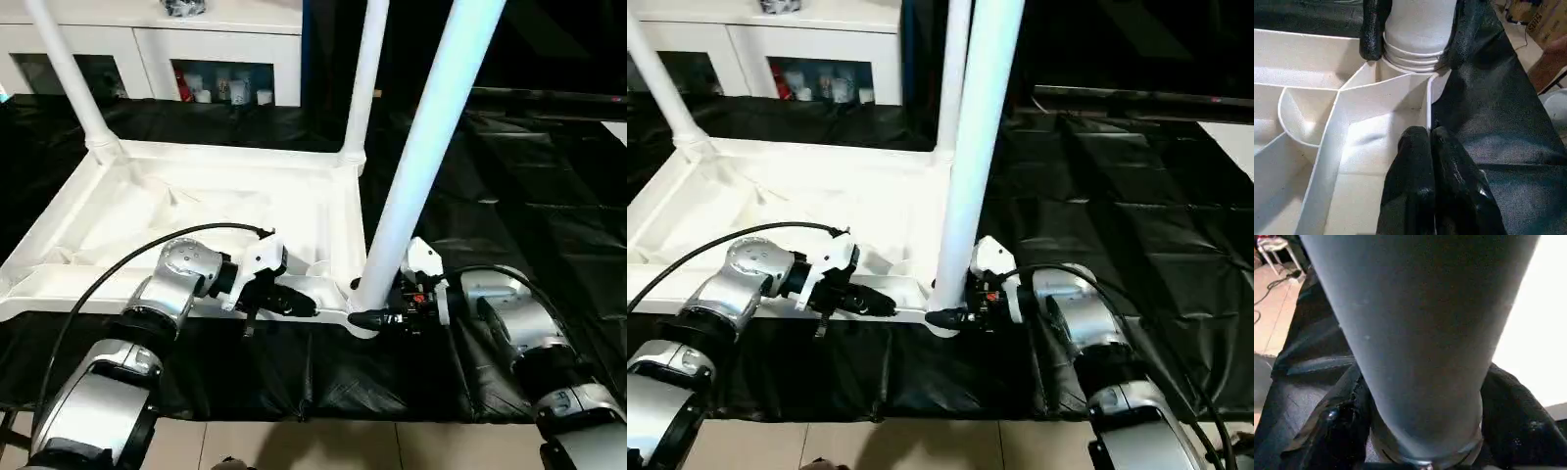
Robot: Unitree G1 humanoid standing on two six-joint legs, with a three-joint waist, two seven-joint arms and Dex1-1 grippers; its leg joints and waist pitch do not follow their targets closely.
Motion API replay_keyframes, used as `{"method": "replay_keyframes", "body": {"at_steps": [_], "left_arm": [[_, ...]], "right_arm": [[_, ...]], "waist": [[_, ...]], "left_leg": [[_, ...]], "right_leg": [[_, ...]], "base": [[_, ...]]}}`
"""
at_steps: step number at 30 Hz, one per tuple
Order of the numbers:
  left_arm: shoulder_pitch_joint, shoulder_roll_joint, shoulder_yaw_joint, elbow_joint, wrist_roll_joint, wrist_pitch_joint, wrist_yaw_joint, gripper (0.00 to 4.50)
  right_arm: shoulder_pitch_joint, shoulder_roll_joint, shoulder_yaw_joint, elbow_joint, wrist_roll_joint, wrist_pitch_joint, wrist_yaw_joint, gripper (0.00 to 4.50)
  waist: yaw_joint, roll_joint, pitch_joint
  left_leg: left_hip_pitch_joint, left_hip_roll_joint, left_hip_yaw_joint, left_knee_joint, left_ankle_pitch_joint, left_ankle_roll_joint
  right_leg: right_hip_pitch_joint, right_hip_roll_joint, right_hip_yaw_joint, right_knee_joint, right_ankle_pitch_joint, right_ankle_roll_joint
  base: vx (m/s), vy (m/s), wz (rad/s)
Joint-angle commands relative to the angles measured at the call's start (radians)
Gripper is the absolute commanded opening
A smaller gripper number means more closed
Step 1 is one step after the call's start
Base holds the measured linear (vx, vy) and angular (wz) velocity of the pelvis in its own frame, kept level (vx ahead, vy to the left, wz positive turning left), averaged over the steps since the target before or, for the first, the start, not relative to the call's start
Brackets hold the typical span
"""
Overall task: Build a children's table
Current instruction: Rotate leg to tighten
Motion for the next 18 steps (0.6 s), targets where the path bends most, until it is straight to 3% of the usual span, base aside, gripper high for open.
{"method": "replay_keyframes", "body": {"at_steps": [1,3,5,6,9,12,17,18], "left_arm": [[-0.028,-0.026,0.01,0.025,0.023,0.02,0.134,0.0],[-0.032,-0.044,0.012,0.032,0.045,0.04,0.228,0.0],[-0.033,-0.059,0.016,0.032,0.049,0.061,0.278,0.0],[-0.032,-0.092,0.018,0.025,0.055,0.087,0.349,0.0],[-0.023,-0.198,0.021,0.006,0.072,0.153,0.527,0.0],[-0.011,-0.284,0.006,-0.01,0.089,0.181,0.622,0.0],[0.01,-0.332,-0.026,-0.023,0.102,0.185,0.632,0.0],[0.012,-0.331,-0.029,-0.024,0.102,0.184,0.629,0.0]], "right_arm": [[0.032,0.049,0.021,-0.022,0.017,0.03,-0.037,2.72],[0.044,0.082,-0.011,-0.01,-0.006,0.022,-0.18,2.72],[0.048,0.102,-0.029,0.001,-0.02,0.023,-0.262,2.72],[0.048,0.141,-0.058,0.019,-0.034,0.029,-0.394,2.71],[0.037,0.253,-0.131,0.067,-0.037,0.052,-0.7,2.7],[0.014,0.339,-0.152,0.103,-0.041,0.049,-0.857,2.7],[-0.01,0.384,-0.137,0.101,-0.057,-0.018,-0.885,2.7],[-0.012,0.383,-0.136,0.097,-0.059,-0.026,-0.884,3.26]], "waist": [[-0.002,-0.001,-0.058],[-0.002,-0.001,-0.052],[-0.007,-0.001,-0.046],[-0.008,-0.004,-0.046],[-0.031,0.003,-0.042],[-0.042,0.001,-0.043],[-0.048,0.0,-0.048],[-0.049,0.002,-0.05]], "left_leg": [[0.02,0.027,-0.004,-0.052,-0.168,0.088],[0.022,0.03,-0.006,-0.059,-0.209,0.057],[0.03,0.028,-0.01,-0.068,-0.289,0.012],[0.031,0.027,-0.011,-0.069,-0.305,0.006],[0.036,0.026,-0.023,-0.078,-0.368,-0.037],[0.036,0.024,-0.023,-0.079,-0.386,-0.037],[0.025,0.02,-0.018,-0.075,-0.345,0.007],[0.02,0.021,-0.019,-0.075,-0.322,0.013]], "right_leg": [[0.045,-0.042,0.028,-0.059,0.001,-0.294],[0.041,-0.046,0.03,-0.067,-0.08,-0.274],[0.035,-0.049,0.032,-0.085,-0.254,-0.23],[0.035,-0.05,0.032,-0.09,-0.291,-0.219],[0.025,-0.051,0.031,-0.103,-0.42,-0.168],[0.022,-0.048,0.031,-0.109,-0.416,-0.16],[0.028,-0.045,0.032,-0.106,-0.308,-0.173],[0.033,-0.045,0.032,-0.103,-0.284,-0.174]], "base": [[0.0,0.0,0.0],[0.0,0.0,0.0],[0.0,0.0,0.0],[0.0,0.0,0.0],[0.0,0.0,0.0],[0.0,0.0,0.0],[0.0,0.0,0.0],[0.0,0.0,0.0]]}}
